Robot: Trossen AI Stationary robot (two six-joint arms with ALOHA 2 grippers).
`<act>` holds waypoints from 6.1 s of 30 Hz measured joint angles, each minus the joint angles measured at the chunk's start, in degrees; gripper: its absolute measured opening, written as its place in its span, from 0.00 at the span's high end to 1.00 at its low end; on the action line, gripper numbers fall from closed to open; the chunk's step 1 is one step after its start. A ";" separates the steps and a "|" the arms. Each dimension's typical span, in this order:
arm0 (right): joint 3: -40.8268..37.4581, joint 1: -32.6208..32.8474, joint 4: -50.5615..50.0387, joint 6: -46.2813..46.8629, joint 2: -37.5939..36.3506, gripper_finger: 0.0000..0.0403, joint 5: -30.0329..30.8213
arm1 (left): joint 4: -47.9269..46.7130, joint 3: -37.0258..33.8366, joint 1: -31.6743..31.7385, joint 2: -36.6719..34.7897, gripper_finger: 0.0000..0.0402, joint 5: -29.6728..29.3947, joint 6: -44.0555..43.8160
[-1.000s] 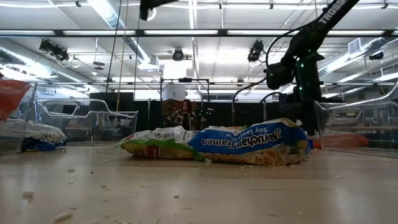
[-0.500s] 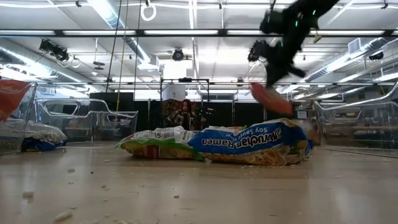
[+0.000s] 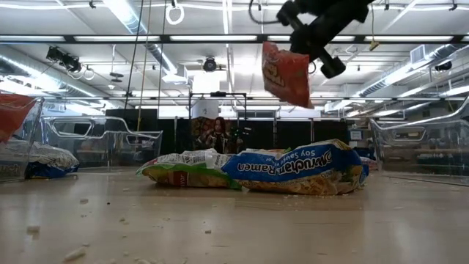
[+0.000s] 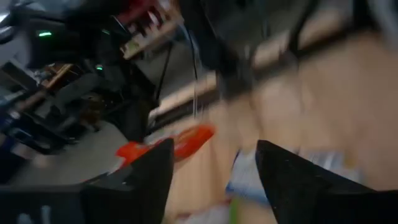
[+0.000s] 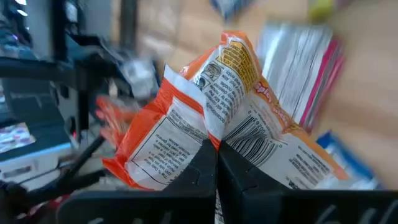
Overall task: Sort Maruchan noodles
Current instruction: Put the orange noodle pack into the bottom left transparent bin, then put the green noodle pack into the top left transparent bin
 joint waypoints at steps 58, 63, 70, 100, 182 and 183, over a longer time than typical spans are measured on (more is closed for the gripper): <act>0.09 15.99 9.14 -13.71 -15.32 0.63 20.43 | -68.05 36.37 -32.58 14.72 0.77 3.16 -75.71; 0.07 19.17 7.36 -16.38 -16.12 0.63 24.66 | -73.43 36.39 -47.25 15.59 0.77 -5.16 -98.81; 0.00 20.87 7.61 -17.48 -14.45 0.63 28.78 | -79.20 28.13 -55.04 17.18 0.77 -3.63 -115.54; 0.00 21.41 8.00 -21.28 -13.82 0.56 31.19 | -47.42 -2.14 -55.12 8.81 0.58 15.08 -119.14; -18.97 23.03 -7.91 -40.44 -13.86 0.56 35.28 | 3.47 -16.54 0.66 24.11 0.60 16.08 15.71; -18.97 23.03 -7.91 -39.40 -13.86 0.56 35.28 | 4.23 -16.71 0.66 24.47 0.65 16.00 14.45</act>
